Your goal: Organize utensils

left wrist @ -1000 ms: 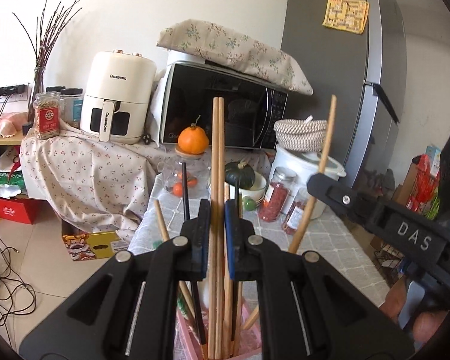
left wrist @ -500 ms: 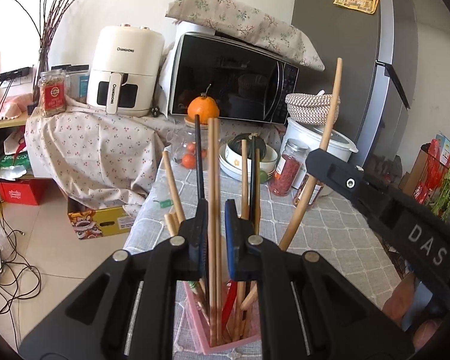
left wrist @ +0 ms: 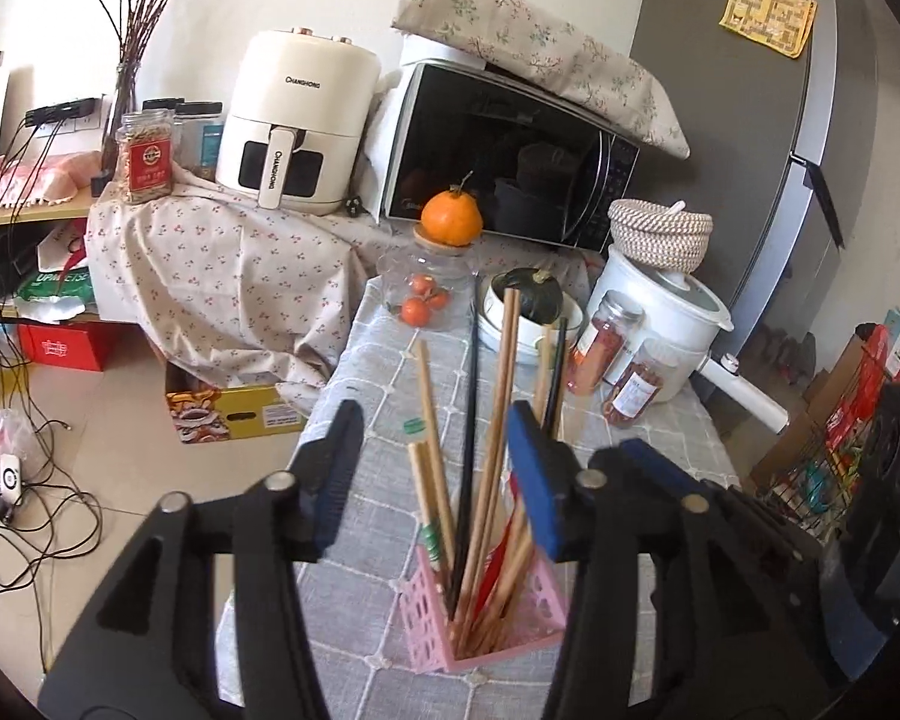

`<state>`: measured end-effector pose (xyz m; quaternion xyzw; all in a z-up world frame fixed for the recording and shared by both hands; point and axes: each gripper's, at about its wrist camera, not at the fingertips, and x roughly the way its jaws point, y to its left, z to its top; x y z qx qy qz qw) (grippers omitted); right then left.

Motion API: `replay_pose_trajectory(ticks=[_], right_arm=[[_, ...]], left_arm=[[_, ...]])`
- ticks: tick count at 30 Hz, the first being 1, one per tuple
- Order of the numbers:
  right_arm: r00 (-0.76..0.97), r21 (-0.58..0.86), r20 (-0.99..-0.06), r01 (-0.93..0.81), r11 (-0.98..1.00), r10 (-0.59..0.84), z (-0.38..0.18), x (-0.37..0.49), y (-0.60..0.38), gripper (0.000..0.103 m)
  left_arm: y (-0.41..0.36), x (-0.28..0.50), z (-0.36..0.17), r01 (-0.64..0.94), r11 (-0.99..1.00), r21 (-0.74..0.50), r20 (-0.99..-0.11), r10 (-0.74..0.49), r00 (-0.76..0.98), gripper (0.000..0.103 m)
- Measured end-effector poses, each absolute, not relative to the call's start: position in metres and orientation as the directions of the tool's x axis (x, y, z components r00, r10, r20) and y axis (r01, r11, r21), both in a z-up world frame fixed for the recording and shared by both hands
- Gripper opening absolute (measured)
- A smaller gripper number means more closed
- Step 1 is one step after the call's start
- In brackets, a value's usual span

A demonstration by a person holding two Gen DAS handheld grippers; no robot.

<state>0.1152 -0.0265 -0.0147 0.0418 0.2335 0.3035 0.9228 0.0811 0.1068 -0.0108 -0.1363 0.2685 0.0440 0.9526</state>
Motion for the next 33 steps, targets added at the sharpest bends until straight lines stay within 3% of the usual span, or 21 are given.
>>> replay_pose_trajectory(ticks=[4, 8, 9, 13, 18, 23, 33], right_arm=[[0.698, 0.24, -0.433, -0.52, 0.819, 0.57, -0.008, 0.105, -0.041, 0.025], [0.714, 0.185, -0.452, -0.512, 0.839, 0.535, 0.014, 0.077, -0.053, 0.054], [0.713, 0.165, -0.466, -0.512, 0.843, 0.524, 0.018, 0.067, -0.055, 0.056], [0.695, 0.105, -0.515, -0.53, 0.841, 0.502, 0.026, 0.026, -0.061, 0.085], [0.692, 0.101, -0.525, -0.527, 0.844, 0.495, 0.029, -0.017, -0.076, 0.089], [0.709, 0.121, -0.528, -0.482, 0.868, 0.467, 0.035, -0.041, -0.098, 0.101], [0.741, 0.134, -0.527, -0.411, 0.902, 0.416, 0.047, -0.065, -0.137, 0.103]], left_arm=[[0.106, 0.072, -0.007, -0.188, 0.962, -0.199, -0.574, 0.041, 0.818, 0.063], [0.099, 0.05, 0.004, -0.241, 0.961, -0.138, -0.6, 0.112, 0.792, 0.081], [0.096, 0.041, 0.008, -0.257, 0.959, -0.116, -0.604, 0.137, 0.785, 0.087], [0.077, 0.003, 0.018, -0.286, 0.958, -0.016, -0.634, 0.211, 0.743, 0.096], [0.062, -0.036, 0.025, -0.258, 0.966, -0.018, -0.634, 0.188, 0.75, 0.097], [0.038, -0.059, 0.038, -0.226, 0.973, 0.043, -0.575, 0.209, 0.791, 0.1], [0.023, -0.07, 0.032, -0.209, 0.976, 0.054, -0.569, 0.202, 0.797, 0.102]])
